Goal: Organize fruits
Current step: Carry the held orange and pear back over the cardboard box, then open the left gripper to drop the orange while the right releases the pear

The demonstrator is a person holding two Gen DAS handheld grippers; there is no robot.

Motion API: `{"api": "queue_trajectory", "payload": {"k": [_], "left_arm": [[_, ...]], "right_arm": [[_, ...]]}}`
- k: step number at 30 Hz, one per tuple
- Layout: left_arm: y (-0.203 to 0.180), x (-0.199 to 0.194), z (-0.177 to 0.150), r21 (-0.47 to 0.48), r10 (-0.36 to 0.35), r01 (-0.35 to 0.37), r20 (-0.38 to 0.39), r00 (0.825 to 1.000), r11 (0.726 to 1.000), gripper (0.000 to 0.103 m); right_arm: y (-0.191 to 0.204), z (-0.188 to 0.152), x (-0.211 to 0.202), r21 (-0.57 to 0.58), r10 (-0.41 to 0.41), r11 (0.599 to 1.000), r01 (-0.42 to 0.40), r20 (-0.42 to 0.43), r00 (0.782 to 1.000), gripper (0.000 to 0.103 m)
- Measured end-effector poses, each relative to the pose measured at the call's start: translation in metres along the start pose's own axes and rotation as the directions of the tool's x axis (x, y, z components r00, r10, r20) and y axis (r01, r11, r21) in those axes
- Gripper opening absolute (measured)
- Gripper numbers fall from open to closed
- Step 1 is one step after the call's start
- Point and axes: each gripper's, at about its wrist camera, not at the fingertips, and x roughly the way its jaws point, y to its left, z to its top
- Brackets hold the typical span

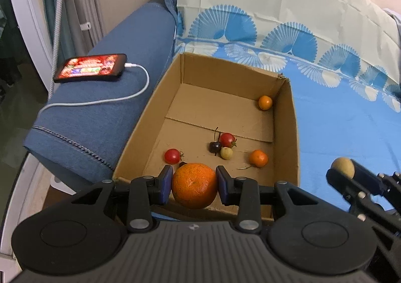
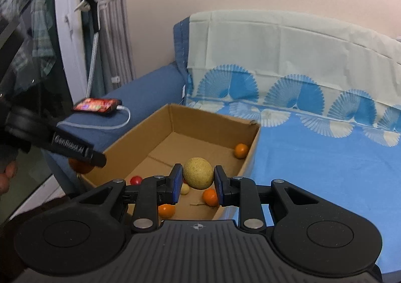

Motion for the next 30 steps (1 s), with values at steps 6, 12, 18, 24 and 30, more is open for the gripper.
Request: {"api": "queue_trajectory", "payload": {"k": [6, 12, 18, 24, 30], "left_arm": [[0.002, 0.039, 0.026, 0.013, -0.006, 0.006, -0.038, 0.999, 1.000, 0.041], [0.003, 0.090, 0.054, 0.025, 0.028, -0.026, -0.071, 0.997, 0.999, 0.041], [0.001, 0.143, 0.069, 0.051, 0.061, -0.056, -0.121, 0.991, 0.997, 0.041], [-0.003, 0.184, 0.072, 0.071, 0.084, -0.072, -0.183, 0.980, 0.995, 0.042], [-0.007, 0.211, 0.072, 0.091, 0.100, -0.083, -0.202, 0.974, 0.992, 0.065]], "right_arm": [[0.000, 0.008, 0.046, -0.012, -0.003, 1.000, 0.002, -0.044, 0.999, 0.028], [-0.001, 0.018, 0.106, -0.083, -0.005, 0.997, -0.002, -0.082, 0.997, 0.028], [-0.005, 0.019, 0.157, -0.137, -0.001, 0.990, -0.019, -0.142, 0.990, 0.028], [-0.005, 0.013, 0.189, -0.173, 0.004, 0.984, -0.036, -0.184, 0.983, 0.028], [-0.001, 0.003, 0.213, -0.263, -0.001, 0.963, -0.061, -0.228, 0.974, 0.029]]}}
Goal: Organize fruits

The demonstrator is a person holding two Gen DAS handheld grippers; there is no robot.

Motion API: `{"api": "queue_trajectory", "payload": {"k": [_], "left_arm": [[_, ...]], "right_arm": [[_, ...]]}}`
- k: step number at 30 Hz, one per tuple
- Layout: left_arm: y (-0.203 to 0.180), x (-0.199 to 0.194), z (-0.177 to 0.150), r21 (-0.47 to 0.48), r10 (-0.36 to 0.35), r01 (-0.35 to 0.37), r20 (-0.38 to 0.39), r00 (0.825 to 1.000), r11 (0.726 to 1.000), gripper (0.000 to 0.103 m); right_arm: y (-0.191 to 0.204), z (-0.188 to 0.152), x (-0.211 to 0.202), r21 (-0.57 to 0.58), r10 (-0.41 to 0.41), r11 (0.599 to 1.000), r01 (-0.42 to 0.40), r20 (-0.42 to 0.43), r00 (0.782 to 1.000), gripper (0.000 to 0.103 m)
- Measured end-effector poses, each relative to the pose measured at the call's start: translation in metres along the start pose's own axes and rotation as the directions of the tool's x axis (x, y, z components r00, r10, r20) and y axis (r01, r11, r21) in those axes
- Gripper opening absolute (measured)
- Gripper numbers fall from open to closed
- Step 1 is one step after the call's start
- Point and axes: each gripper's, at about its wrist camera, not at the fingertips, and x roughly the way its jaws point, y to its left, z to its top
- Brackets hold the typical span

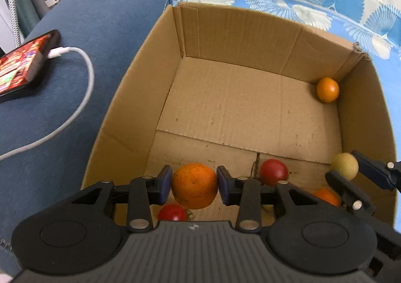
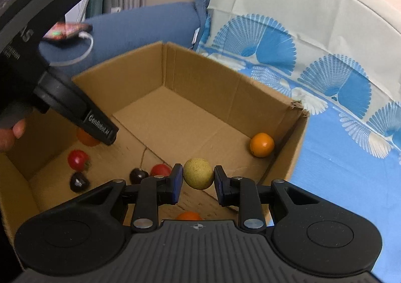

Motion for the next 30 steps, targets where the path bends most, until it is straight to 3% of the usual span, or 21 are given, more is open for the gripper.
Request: {"api": "queue_trajectory", "payload": {"k": [1, 2, 3, 5, 9, 16, 22, 30], "left_arm": [[-0.001, 0.001, 0.001, 0.007, 0.001, -0.001, -0.003, 1.000, 1.000, 0.095], [-0.002, -0.001, 0.002, 0.014, 0.016, -0.016, 0.001, 1.000, 1.000, 0.103], [-0.003, -0.006, 0.002, 0.021, 0.031, -0.031, 0.023, 0.999, 0.999, 0.103], [-0.005, -0.019, 0.000, 0.055, 0.024, -0.027, 0.053, 0.998, 0.998, 0.103], [-0.002, -0.049, -0.017, 0.061, 0.022, -0.026, 0.067, 0.998, 0.998, 0.103], [0.008, -0.106, -0.070, 0.018, 0.014, -0.016, 0.102, 0.995, 1.000, 0.103], [0.009, -0.146, -0.115, 0.020, 0.017, -0.020, 0.138, 0.990, 1.000, 0.103], [0.009, -0.185, -0.152, -0.009, 0.033, -0.032, 0.201, 0.979, 0.999, 0.103]], "right_arm": [[0.002, 0.000, 0.001, -0.025, 0.000, 1.000, 0.000, 0.002, 1.000, 0.030], [0.003, -0.001, 0.001, -0.043, -0.009, 0.999, 0.009, 0.008, 1.000, 0.045], [0.003, 0.000, -0.002, -0.051, -0.022, 0.998, 0.022, 0.016, 1.000, 0.065], [0.002, 0.001, -0.018, -0.035, -0.047, 0.998, 0.048, 0.049, 0.998, 0.081], [0.003, -0.005, -0.064, 0.018, -0.048, 0.999, 0.046, 0.083, 0.995, 0.095], [0.020, -0.031, -0.131, 0.134, -0.065, 0.990, 0.051, 0.104, 0.992, 0.100], [0.029, -0.051, -0.160, 0.219, -0.080, 0.973, 0.066, 0.057, 0.995, 0.102], [0.022, -0.066, -0.191, 0.404, -0.049, 0.914, 0.035, 0.024, 0.998, 0.102]]}}
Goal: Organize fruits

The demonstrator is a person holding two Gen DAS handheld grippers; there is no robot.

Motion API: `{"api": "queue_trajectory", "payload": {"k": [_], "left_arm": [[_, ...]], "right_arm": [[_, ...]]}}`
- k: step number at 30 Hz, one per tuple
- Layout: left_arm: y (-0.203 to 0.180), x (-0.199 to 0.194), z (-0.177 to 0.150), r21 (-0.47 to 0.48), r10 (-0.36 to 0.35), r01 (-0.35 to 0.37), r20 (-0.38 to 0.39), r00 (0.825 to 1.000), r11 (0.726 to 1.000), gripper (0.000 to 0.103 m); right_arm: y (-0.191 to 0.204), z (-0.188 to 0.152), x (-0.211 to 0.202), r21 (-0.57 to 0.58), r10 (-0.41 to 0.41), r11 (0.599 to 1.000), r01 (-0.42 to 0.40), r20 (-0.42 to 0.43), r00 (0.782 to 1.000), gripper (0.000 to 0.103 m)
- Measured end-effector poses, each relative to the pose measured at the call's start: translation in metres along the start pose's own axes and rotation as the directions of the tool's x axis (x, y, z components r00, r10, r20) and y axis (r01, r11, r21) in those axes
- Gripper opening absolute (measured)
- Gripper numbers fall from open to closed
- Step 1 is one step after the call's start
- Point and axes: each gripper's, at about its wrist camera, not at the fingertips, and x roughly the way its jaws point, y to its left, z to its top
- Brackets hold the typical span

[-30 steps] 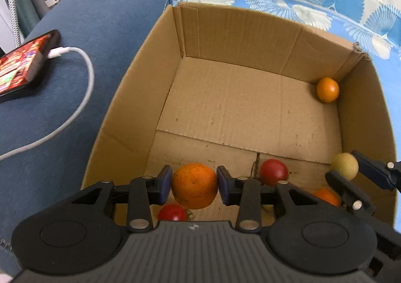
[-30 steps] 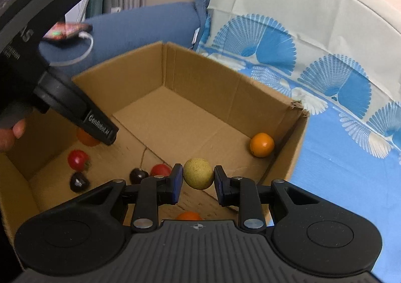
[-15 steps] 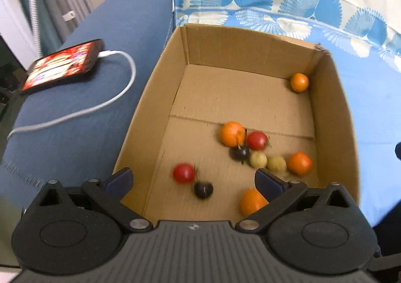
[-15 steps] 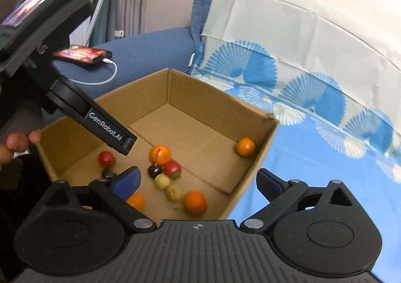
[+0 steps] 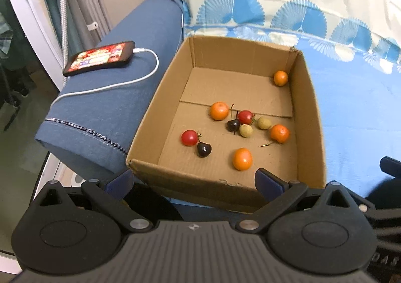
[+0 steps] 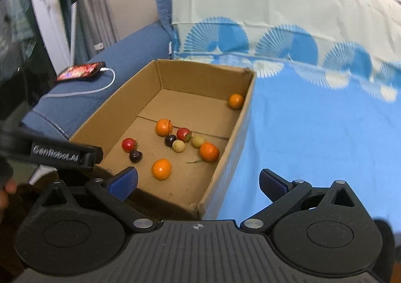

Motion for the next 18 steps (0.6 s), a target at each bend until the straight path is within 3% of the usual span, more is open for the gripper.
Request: {"api": "queue_trajectory", "payload": {"k": [10, 18], "left_arm": [[-0.017, -0.031, -0.022, 0.071, 0.045, -0.048, 0.048, 0.998, 0.996, 0.103], [-0.006, -0.038, -0.027, 0.036, 0.033, -0.034, 0.047, 0.998, 0.999, 0.103]], "right_arm": [[0.004, -0.014, -0.039, 0.001, -0.017, 1.000, 0.017, 0.081, 0.997, 0.102], [0.010, -0.014, -0.049, -0.026, -0.010, 1.000, 0.013, 0.101, 0.995, 0.102]]}}
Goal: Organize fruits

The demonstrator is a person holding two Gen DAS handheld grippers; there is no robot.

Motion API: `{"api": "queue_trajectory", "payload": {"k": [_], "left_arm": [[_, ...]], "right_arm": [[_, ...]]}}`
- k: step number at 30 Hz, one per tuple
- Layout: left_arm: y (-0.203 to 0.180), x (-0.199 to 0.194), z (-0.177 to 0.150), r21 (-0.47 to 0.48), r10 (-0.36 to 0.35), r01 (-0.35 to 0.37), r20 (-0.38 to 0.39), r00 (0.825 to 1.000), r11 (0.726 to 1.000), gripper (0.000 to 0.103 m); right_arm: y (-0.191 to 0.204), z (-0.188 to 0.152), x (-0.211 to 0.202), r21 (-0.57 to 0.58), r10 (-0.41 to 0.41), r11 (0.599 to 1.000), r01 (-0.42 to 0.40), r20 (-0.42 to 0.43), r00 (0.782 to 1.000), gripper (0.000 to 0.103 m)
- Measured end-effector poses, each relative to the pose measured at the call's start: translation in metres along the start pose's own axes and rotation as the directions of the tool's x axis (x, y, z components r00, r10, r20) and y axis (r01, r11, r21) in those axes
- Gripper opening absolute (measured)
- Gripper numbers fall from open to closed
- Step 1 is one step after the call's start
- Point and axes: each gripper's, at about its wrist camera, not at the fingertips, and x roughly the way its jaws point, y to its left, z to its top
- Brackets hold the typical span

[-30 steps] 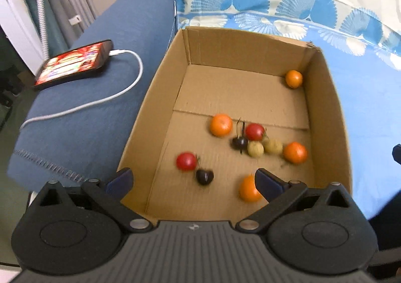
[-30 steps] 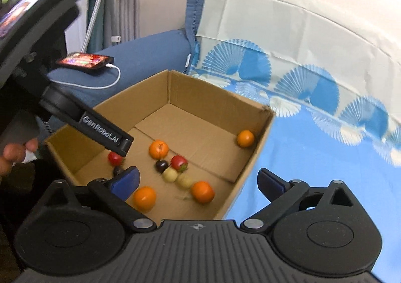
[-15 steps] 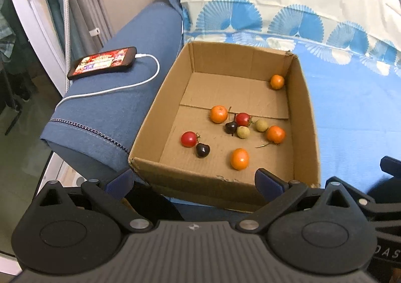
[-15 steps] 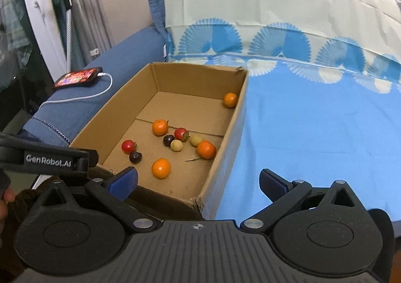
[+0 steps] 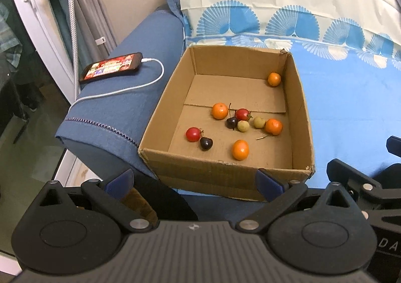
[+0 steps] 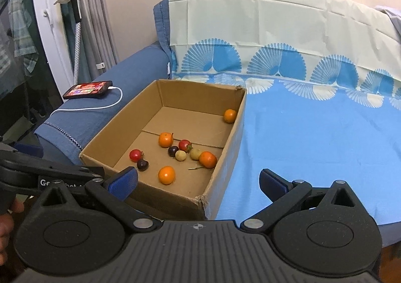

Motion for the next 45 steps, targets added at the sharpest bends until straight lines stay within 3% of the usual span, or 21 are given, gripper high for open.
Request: {"api": "queue_trajectory", "payload": {"k": [13, 22, 45], "left_arm": [[-0.001, -0.008, -0.002, -0.008, 0.056, -0.055, 0.061, 0.997, 0.998, 0.103], [0.000, 0.002, -0.002, 0.000, 0.045, -0.045, 0.022, 0.999, 0.999, 0.103], [0.001, 0.006, -0.004, -0.004, 0.043, -0.043, 0.018, 0.999, 0.999, 0.103]], "right_arm": [[0.003, -0.001, -0.002, -0.015, -0.011, 1.000, 0.011, 0.006, 1.000, 0.102], [0.004, -0.001, 0.001, -0.019, -0.005, 1.000, 0.005, 0.000, 1.000, 0.102], [0.003, -0.005, 0.005, -0.009, -0.001, 1.000, 0.001, -0.005, 1.000, 0.102]]}}
